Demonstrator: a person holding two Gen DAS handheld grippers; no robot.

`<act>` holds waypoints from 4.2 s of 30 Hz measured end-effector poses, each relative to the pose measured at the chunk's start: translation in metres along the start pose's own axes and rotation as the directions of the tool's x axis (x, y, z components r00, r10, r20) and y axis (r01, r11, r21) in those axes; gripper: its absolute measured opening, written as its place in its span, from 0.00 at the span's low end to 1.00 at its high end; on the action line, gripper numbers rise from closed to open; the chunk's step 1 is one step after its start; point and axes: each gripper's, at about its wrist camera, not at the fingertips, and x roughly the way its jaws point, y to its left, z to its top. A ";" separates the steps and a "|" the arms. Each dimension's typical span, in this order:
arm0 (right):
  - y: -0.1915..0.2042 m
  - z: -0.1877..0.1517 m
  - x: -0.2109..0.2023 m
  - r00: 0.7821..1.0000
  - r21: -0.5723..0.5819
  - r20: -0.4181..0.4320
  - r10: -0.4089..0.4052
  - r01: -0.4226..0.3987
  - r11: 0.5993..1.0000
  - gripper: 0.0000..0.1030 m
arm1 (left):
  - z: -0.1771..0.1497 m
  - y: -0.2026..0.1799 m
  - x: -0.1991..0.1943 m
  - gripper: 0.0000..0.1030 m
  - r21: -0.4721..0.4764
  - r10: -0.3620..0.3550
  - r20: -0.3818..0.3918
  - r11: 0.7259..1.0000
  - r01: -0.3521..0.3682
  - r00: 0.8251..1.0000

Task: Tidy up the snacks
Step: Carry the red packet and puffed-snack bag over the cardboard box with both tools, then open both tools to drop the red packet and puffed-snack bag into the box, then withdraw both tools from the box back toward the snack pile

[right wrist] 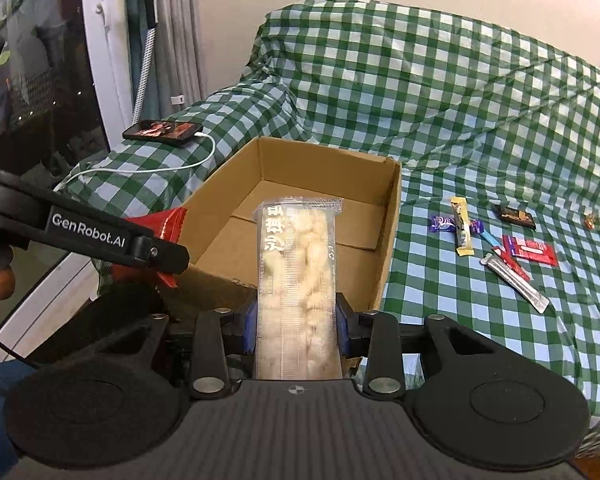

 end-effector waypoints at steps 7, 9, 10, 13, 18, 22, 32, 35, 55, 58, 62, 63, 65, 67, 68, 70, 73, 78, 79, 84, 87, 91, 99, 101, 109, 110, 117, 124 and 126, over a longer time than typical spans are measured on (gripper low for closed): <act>0.005 0.001 -0.002 1.000 -0.021 -0.005 -0.005 0.005 1.000 0.37 | -0.001 0.001 -0.001 0.61 0.003 -0.006 -0.002 1.000 0.006 1.000; 0.005 0.001 -0.001 1.000 -0.021 -0.007 -0.006 0.006 1.000 0.37 | -0.001 -0.001 -0.001 0.61 0.001 -0.005 -0.003 1.000 0.005 1.000; 0.005 0.001 -0.001 1.000 -0.022 -0.008 -0.006 0.006 1.000 0.37 | -0.001 -0.001 -0.001 0.61 0.002 -0.004 -0.005 1.000 0.004 1.000; 0.007 0.002 0.000 1.000 -0.021 -0.008 -0.006 0.006 1.000 0.37 | 0.000 -0.002 0.001 0.61 0.003 -0.001 -0.012 1.000 0.001 1.000; 0.004 -0.002 0.003 1.000 -0.017 -0.017 0.003 -0.003 1.000 0.37 | 0.001 -0.002 0.005 0.61 0.007 0.000 -0.022 1.000 0.000 1.000; 0.002 -0.003 0.006 1.000 -0.011 -0.028 0.008 -0.008 1.000 0.37 | 0.001 -0.002 0.009 0.61 0.006 0.002 -0.033 1.000 -0.002 0.999; -0.004 -0.002 0.017 0.998 -0.005 -0.066 0.015 -0.015 1.000 0.37 | 0.005 0.000 0.023 0.61 -0.005 0.006 -0.063 1.000 -0.006 0.998; -0.004 0.000 0.023 0.997 -0.002 -0.079 0.013 -0.013 1.000 0.37 | 0.008 0.003 0.029 0.61 -0.011 0.009 -0.067 1.000 -0.010 0.998; -0.022 0.035 0.071 0.995 0.028 -0.099 -0.022 0.025 0.999 0.37 | 0.060 0.027 0.073 0.61 -0.074 0.026 -0.059 0.997 -0.030 0.998; -0.025 0.043 0.084 0.994 0.031 -0.103 -0.023 0.026 0.999 0.37 | 0.069 0.029 0.083 0.61 -0.078 0.033 -0.058 0.996 -0.038 0.998; -0.028 0.051 0.101 0.994 0.028 -0.110 -0.023 0.026 0.999 0.37 | 0.079 0.034 0.100 0.61 -0.092 0.038 -0.073 0.995 -0.045 0.997; -0.029 0.053 0.106 0.993 0.027 -0.114 -0.022 0.026 0.999 0.37 | 0.081 0.035 0.105 0.61 -0.095 0.039 -0.079 0.994 -0.046 0.996; -0.032 0.056 0.115 0.992 0.028 -0.122 -0.022 0.026 0.999 0.37 | 0.085 0.036 0.114 0.61 -0.096 0.043 -0.089 0.994 -0.052 0.995; -0.035 0.058 0.125 0.991 0.032 -0.132 -0.021 0.025 0.999 0.37 | 0.088 0.037 0.123 0.61 -0.094 0.046 -0.101 0.994 -0.056 0.994; -0.037 0.059 0.129 0.990 0.034 -0.137 -0.021 0.026 0.999 0.37 | 0.090 0.038 0.128 0.61 -0.093 0.048 -0.107 0.994 -0.058 0.993; -0.039 0.060 0.138 0.989 0.037 -0.148 -0.021 0.026 0.999 0.37 | 0.092 0.039 0.137 0.61 -0.090 0.053 -0.118 0.994 -0.064 0.992; -0.042 0.061 0.151 0.986 0.039 -0.165 -0.020 0.027 0.999 0.37 | 0.094 0.041 0.150 0.61 -0.086 0.058 -0.134 0.994 -0.070 0.989; -0.046 0.061 0.168 0.982 0.044 -0.189 -0.016 0.025 0.999 0.37 | 0.099 0.041 0.168 0.61 -0.073 0.068 -0.153 0.994 -0.080 0.986; -0.047 0.061 0.172 0.981 0.045 -0.193 -0.015 0.024 0.999 0.37 | 0.099 0.041 0.170 0.61 -0.071 0.070 -0.156 0.994 -0.082 0.985; -0.054 0.062 0.185 0.977 0.051 -0.211 -0.008 0.019 0.999 0.37 | 0.099 0.043 0.184 0.61 -0.062 0.079 -0.175 0.994 -0.091 0.981; -0.055 0.063 0.192 0.976 0.050 -0.219 -0.005 0.016 0.999 0.37 | 0.100 0.043 0.191 0.61 -0.056 0.087 -0.183 0.994 -0.099 0.979; -0.055 0.064 0.200 0.975 0.047 -0.222 -0.010 0.021 0.999 0.37 | 0.100 0.044 0.199 0.61 -0.047 0.109 -0.187 0.992 -0.119 0.976; -0.060 0.075 0.204 0.980 0.093 -0.200 -0.003 0.022 0.995 0.47 | 0.109 0.043 0.190 1.00 -0.054 0.125 -0.142 0.990 -0.133 0.982; -0.062 0.079 0.198 0.983 0.113 -0.183 -0.014 0.035 0.993 0.68 | 0.108 0.042 0.181 1.00 -0.045 0.147 -0.136 0.987 -0.155 0.980; -0.052 0.062 0.147 0.980 0.121 -0.200 0.000 0.025 0.992 0.82 | 0.071 0.028 0.126 1.00 0.023 0.154 -0.130 0.988 -0.152 0.979; -0.046 0.055 0.141 0.978 0.118 -0.210 0.009 0.017 0.993 0.83 | 0.064 0.026 0.118 1.00 0.028 0.155 -0.127 0.988 -0.153 0.980; -0.017 0.028 0.095 0.981 0.094 -0.193 0.018 0.000 0.996 0.88 | 0.034 0.012 0.075 1.00 0.029 0.175 -0.076 0.985 -0.173 0.982; -0.008 0.025 0.055 0.995 0.073 -0.099 -0.001 0.009 0.997 0.90 | 0.017 0.001 0.037 1.00 0.011 0.195 0.002 0.981 -0.195 0.981; -0.005 0.022 0.047 0.997 0.061 -0.083 0.001 0.004 0.998 0.90 | 0.014 -0.001 0.028 1.00 0.012 0.195 0.014 0.981 -0.196 0.981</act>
